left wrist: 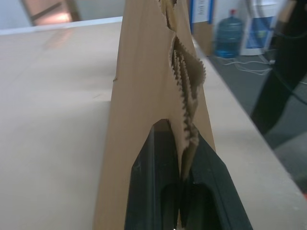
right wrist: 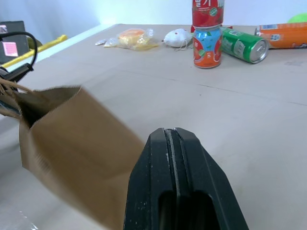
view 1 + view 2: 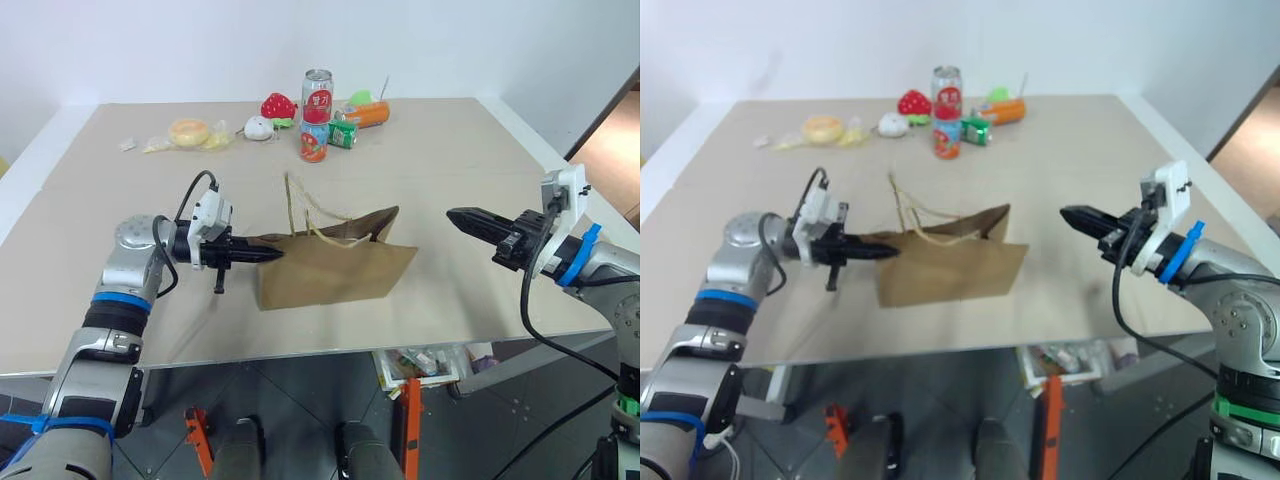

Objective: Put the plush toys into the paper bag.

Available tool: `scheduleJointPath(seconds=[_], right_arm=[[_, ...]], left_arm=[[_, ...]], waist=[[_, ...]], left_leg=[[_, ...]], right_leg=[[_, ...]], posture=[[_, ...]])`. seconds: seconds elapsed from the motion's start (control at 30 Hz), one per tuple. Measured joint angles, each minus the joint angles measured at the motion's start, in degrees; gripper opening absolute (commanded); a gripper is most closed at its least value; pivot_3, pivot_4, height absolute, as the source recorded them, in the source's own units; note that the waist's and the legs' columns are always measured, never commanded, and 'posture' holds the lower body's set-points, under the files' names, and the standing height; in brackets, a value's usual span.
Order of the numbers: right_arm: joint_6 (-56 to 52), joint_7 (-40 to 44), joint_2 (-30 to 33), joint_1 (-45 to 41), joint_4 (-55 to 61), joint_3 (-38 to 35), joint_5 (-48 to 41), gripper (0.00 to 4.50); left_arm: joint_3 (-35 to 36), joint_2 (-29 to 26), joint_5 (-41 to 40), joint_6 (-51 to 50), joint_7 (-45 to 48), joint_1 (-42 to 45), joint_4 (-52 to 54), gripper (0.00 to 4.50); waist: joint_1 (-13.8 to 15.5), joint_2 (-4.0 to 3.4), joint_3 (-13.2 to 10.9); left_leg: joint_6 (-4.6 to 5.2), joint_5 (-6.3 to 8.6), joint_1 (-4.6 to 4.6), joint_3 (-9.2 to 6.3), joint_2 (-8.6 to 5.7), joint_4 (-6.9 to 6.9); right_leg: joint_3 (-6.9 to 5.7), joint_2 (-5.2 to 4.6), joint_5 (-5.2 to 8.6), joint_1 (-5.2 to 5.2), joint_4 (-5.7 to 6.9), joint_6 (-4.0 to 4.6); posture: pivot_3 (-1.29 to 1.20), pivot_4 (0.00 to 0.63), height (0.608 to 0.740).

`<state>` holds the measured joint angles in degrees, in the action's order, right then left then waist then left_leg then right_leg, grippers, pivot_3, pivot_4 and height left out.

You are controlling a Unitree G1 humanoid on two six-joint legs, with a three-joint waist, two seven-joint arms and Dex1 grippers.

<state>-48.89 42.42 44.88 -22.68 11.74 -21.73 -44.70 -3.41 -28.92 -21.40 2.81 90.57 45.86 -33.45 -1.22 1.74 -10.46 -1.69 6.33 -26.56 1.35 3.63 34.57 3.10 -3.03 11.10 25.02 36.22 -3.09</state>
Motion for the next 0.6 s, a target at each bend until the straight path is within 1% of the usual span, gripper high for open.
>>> scheduleJointPath(seconds=[0.03,0.07,0.1,0.13,0.17,0.2,0.23,0.33,0.37,0.43,0.53,0.57,0.6], right_arm=[[-0.01,-0.05,0.00,0.11,0.03,0.00,-0.04,0.00],[-0.02,-0.16,0.00,0.24,0.29,0.00,-0.09,0.00],[-0.02,-0.20,0.00,0.24,0.47,0.00,-0.13,0.00],[-0.02,-0.25,0.00,0.25,0.52,0.00,-0.17,0.00],[-0.02,-0.28,0.00,0.25,0.53,0.00,-0.17,0.00],[-0.02,-0.34,0.00,0.31,0.53,0.00,-0.19,0.00],[-0.02,-0.37,0.00,0.36,0.53,0.00,-0.23,0.00],[-0.03,-0.37,0.00,0.49,0.52,0.00,-0.29,0.00],[-0.04,-0.29,0.01,0.50,0.46,-0.01,-0.61,0.00],[-0.03,-0.01,0.05,0.47,0.17,-0.04,-0.73,0.00],[-0.03,0.19,0.13,0.40,-0.67,-0.22,-1.08,0.00],[-0.07,1.08,0.55,0.32,-2.11,-0.45,-1.33,0.00],[-0.44,2.84,2.57,1.15,-4.16,-1.28,-1.51,0.00]], left_arm=[[0.00,0.49,0.00,0.00,0.22,0.01,-0.22,0.61],[-0.06,1.70,-0.03,-0.10,0.71,0.01,-0.68,1.21],[-0.06,2.24,-0.07,-0.35,0.94,0.01,-0.81,1.54],[-0.01,2.59,-0.18,-0.51,0.93,0.01,-0.81,1.97],[0.08,2.71,-0.25,-0.49,0.89,0.01,-0.80,2.15],[0.39,2.99,-0.57,-0.52,0.59,0.01,-0.79,2.51],[1.23,3.09,-1.18,-0.91,-0.18,0.01,-0.72,3.01],[2.58,3.04,-1.61,-0.85,-1.25,0.07,-0.39,3.01],[4.03,2.61,-2.13,-1.58,-2.93,0.06,0.83,3.01],[5.85,0.98,-3.91,-4.99,-5.00,0.04,3.70,3.01],[6.90,0.48,-4.99,-7.63,-6.63,-0.15,5.89,3.01],[7.84,-0.73,-7.33,-13.45,-9.16,-0.81,9.73,3.01],[9.68,-4.85,-11.31,-24.41,-12.80,-1.90,15.87,3.01]], waist=[[-0.01,0.00,0.00],[-0.01,0.00,0.00],[-0.01,0.00,0.00],[-0.02,0.00,0.00],[-0.02,0.00,0.00],[-0.02,0.00,0.00],[-0.05,0.00,0.00],[-0.15,0.00,0.00],[-0.13,0.00,0.00],[-0.13,0.00,0.00],[-0.13,0.01,-0.01],[-0.14,0.02,-0.02],[-0.19,0.03,-0.02]], left_leg=[[0.00,0.00,0.00,0.00,0.00,0.00],[0.00,0.00,-0.02,0.00,0.00,0.00],[0.01,0.00,-0.02,0.00,0.00,0.00],[0.01,-0.01,-0.02,-0.01,0.01,0.00],[0.01,-0.01,-0.02,-0.01,0.01,0.00],[0.01,-0.01,-0.01,-0.01,0.00,0.00],[0.02,-0.01,-0.01,-0.01,0.01,0.00],[0.02,-0.01,0.00,-0.01,0.01,0.00],[0.02,-0.01,0.01,-0.01,0.01,0.00],[0.02,-0.01,0.01,-0.01,0.01,0.00],[0.02,-0.01,0.01,-0.01,0.01,0.00],[0.02,-0.01,0.00,-0.01,0.01,0.00],[0.02,-0.01,-0.01,-0.01,0.02,-0.02]], right_leg=[[0.00,0.00,0.00,0.00,0.00,0.00],[0.00,0.01,0.01,0.02,0.00,-0.01],[0.00,0.01,0.00,0.02,0.00,-0.01],[0.00,0.02,0.00,0.02,0.00,-0.01],[0.00,0.02,0.00,0.02,0.01,-0.01],[0.00,0.02,0.00,0.02,0.01,-0.01],[0.00,0.02,0.00,0.02,0.01,-0.02],[0.01,0.02,-0.01,0.02,0.01,-0.03],[0.00,0.02,-0.02,0.01,0.02,-0.03],[0.00,0.02,-0.02,0.01,0.02,-0.03],[0.00,0.02,-0.02,0.00,0.02,-0.03],[0.01,0.02,-0.01,0.00,0.02,-0.04],[0.02,0.02,0.00,0.03,0.02,-0.06]], posture=[[0.00,0.150,0.740],[0.00,0.150,0.740],[0.00,0.150,0.740],[0.00,0.150,0.740],[0.00,0.150,0.740],[0.00,0.150,0.740],[0.00,0.150,0.740],[0.00,0.150,0.740],[0.00,0.150,0.740],[0.00,0.150,0.740],[0.00,0.150,0.740],[0.00,0.150,0.740],[0.00,0.150,0.740]])
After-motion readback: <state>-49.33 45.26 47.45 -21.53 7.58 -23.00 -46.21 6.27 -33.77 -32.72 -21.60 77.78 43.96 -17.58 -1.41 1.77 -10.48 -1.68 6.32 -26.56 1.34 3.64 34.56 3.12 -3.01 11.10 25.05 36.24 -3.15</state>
